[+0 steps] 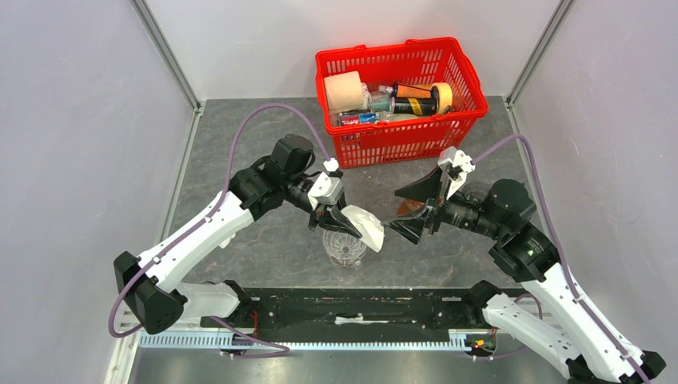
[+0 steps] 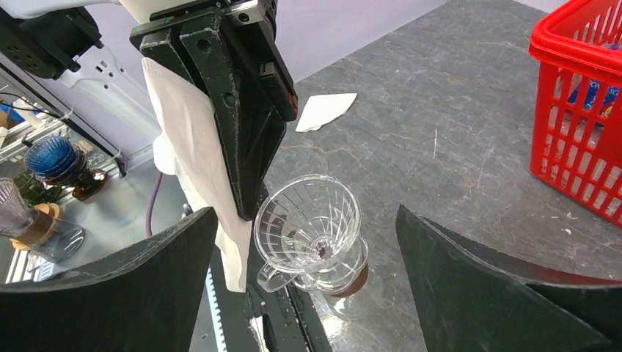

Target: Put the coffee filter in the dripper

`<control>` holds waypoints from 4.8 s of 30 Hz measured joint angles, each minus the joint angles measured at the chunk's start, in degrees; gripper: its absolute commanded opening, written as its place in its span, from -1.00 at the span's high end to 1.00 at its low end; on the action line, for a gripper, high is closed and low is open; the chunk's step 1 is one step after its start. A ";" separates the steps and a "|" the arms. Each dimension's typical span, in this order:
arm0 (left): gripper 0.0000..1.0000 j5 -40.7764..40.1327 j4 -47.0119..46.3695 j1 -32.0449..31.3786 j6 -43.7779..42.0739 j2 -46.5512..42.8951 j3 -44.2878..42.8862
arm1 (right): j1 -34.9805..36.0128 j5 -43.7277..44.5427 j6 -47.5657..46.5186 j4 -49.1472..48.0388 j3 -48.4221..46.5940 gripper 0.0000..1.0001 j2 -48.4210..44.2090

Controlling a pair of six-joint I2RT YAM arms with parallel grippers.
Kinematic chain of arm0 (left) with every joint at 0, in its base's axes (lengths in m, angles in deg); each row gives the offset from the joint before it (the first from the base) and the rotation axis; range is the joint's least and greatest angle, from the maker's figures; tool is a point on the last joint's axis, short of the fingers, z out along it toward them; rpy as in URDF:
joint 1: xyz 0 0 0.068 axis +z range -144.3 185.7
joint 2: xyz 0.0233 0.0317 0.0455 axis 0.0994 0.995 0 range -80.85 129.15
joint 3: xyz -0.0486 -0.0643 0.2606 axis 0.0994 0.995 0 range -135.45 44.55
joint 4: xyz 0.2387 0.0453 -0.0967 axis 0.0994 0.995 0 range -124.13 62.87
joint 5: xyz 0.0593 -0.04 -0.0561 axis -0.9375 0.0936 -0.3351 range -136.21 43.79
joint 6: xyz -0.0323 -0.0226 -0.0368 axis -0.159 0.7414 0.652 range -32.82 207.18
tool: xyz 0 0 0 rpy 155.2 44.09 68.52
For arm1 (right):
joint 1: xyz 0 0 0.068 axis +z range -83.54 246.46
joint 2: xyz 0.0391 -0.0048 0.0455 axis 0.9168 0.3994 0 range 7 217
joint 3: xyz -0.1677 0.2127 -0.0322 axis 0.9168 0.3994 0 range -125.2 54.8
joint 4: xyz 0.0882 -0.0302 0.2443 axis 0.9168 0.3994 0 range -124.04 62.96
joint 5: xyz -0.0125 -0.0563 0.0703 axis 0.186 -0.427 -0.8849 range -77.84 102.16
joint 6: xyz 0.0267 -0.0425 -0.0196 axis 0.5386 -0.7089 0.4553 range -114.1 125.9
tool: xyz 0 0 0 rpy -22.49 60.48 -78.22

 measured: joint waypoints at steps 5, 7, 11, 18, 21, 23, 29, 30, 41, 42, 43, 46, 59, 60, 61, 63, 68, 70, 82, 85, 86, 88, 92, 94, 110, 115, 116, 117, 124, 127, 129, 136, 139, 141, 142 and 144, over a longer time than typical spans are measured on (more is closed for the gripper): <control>0.95 0.00 -0.02 0.00 0.00 0.00 0.00 | 0.00 -0.61 0.02 -0.09 -0.22 -0.99 1.29; 0.95 0.00 0.00 0.00 0.00 0.00 0.00 | 0.00 -0.85 0.02 -0.02 -0.35 -0.98 1.99; 0.95 0.00 0.00 0.00 0.00 0.00 0.00 | 0.00 -1.14 0.02 0.11 -0.44 -0.98 3.06; 0.96 0.04 0.00 0.00 0.00 0.00 0.00 | 0.00 -0.87 0.02 0.26 -0.46 -0.98 3.08; 0.95 0.07 0.00 0.00 -0.02 0.00 0.00 | 0.00 0.39 0.02 0.61 -0.44 -0.92 3.04; 0.95 0.07 0.00 0.00 0.00 0.00 0.00 | 0.00 1.20 0.04 0.87 -0.46 -0.92 3.04; 0.95 0.09 0.00 0.00 0.00 0.00 0.02 | 0.00 3.17 0.00 1.73 -0.55 -0.92 3.02; 0.95 0.09 0.00 0.00 0.00 0.00 0.02 | 0.00 3.10 -0.02 1.75 -0.55 -0.92 3.02; 0.95 0.11 0.00 0.00 -0.02 0.00 0.02 | 0.00 -5.01 0.55 0.79 -0.90 -0.92 6.45; 0.95 0.09 0.00 0.00 0.00 0.00 0.02 | 0.00 -5.73 0.79 0.59 -0.90 -0.92 6.93; 0.95 0.07 0.00 0.00 0.00 0.00 0.02 | 0.00 -6.58 1.16 0.31 -0.90 -0.92 7.32; 0.95 0.09 0.00 0.00 -0.02 0.00 0.02 | 0.00 -8.39 2.29 -1.14 -0.90 -0.89 7.69; 0.96 0.42 0.11 0.00 0.00 0.07 0.02 | 0.00 -10.38 5.66 -4.98 -0.90 -0.33 12.20; 0.96 0.35 0.11 0.00 0.02 0.07 0.02 | 0.00 -10.60 5.84 -5.05 -0.90 -0.33 12.15; 0.95 0.24 0.09 0.00 0.07 0.07 0.02 | 0.00 -10.82 6.10 -5.20 -0.90 -0.33 12.11; 0.95 -0.24 -0.07 0.00 0.48 0.07 0.02 | 0.00 -11.34 6.71 -5.66 -0.90 -0.33 12.04; 0.95 -1.62 -0.44 0.00 1.46 0.09 0.02 | 0.00 -14.62 9.14 -6.73 -0.90 -0.33 12.07; 0.96 -1.64 -0.59 0.00 1.53 0.11 0.02 | 0.00 -15.56 9.70 -7.02 -0.90 -0.27 12.04; 0.47 -2.71 -2.91 0.00 4.04 0.13 0.04 | 0.00 -16.28 10.19 -7.45 -0.90 1.00 13.35; 0.09 -3.96 -5.84 0.00 7.08 0.11 0.26 | 0.00 -15.34 9.66 -6.05 -1.09 1.00 13.00; -0.05 -4.61 -7.02 0.00 8.31 0.11 0.50 | 0.00 -14.60 9.62 -5.46 -1.09 1.00 12.59; -0.41 -6.16 -9.40 0.00 10.75 -0.02 1.40 | 0.00 -11.63 9.11 -3.61 -1.14 1.00 11.15; -0.67 -10.32 -13.81 0.00 15.67 -1.18 4.07 | 0.00 -4.76 8.17 1.33 -1.99 1.00 7.65; -0.68 -12.52 -15.56 0.00 17.81 -2.43 5.35 | 0.00 -1.70 7.85 3.52 -2.80 1.00 6.27; -0.75 -32.13 -29.94 0.00 38.03 -12.26 11.63 | 0.02 30.95 9.53 18.78 -10.84 1.00 7.21; -0.76 -35.67 -34.99 0.00 50.73 -7.58 9.75 | 0.00 40.00 12.24 19.93 -12.81 1.00 14.23; -0.76 -35.17 -35.85 0.00 52.68 -6.08 8.98 | 0.00 40.65 12.85 20.15 -12.81 1.00 15.43; -0.76 -34.05 -37.03 0.00 54.93 -4.00 8.00 | 0.00 41.05 13.25 20.20 -12.81 1.00 16.26; -0.78 -30.82 -42.88 -0.11 64.37 6.38 4.85 | 0.00 40.35 14.86 18.60 -12.81 1.00 17.38; -0.79 -29.31 -45.29 -0.28 66.58 8.79 4.42 | 0.00 39.54 15.19 17.53 -12.81 1.00 17.18; -0.79 -28.28 -46.25 -0.52 67.41 9.88 3.96 | 0.00 38.34 15.30 16.61 -12.79 1.00 16.85; -0.80 -25.40 -48.89 -1.44 68.57 11.28 2.97 | 0.00 32.70 15.91 13.00 -12.35 1.00 15.91; -0.80 -25.70 -48.00 -1.62 68.43 11.28 2.82 | -0.02 31.32 16.02 12.35 -12.09 1.00 15.87; -0.81 -26.93 -46.21 -1.64 67.82 11.26 2.51 | -0.07 30.60 16.17 11.91 -11.80 1.00 15.72; -0.81 -27.69 -45.44 -1.68 67.36 11.28 2.36 | -0.04 29.99 16.31 11.72 -11.65 1.00 15.58; -0.81 -29.73 -43.71 -1.73 66.49 11.19 2.19 | 0.00 28.83 16.52 11.45 -11.32 1.00 15.15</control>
